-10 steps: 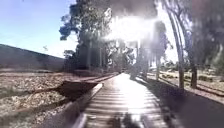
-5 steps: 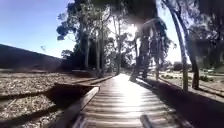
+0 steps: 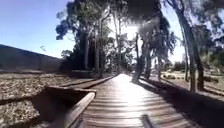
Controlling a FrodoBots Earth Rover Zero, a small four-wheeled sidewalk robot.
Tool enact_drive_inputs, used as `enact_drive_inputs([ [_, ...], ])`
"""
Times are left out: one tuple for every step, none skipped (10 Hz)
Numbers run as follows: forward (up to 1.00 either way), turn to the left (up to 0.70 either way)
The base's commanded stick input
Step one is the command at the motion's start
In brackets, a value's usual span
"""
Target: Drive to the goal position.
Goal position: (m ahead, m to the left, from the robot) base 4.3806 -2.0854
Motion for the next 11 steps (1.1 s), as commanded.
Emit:
enact_drive_inputs([
  [1.0, 0.0],
  [1.0, 0.0],
  [1.0, 0.0],
  [1.0, 0.0],
  [1.0, 0.0],
  [1.0, 0.0],
  [1.0, 0.0],
  [1.0, 0.0],
  [1.0, 0.0],
  [1.0, 0.0],
  [1.0, 0.0],
])
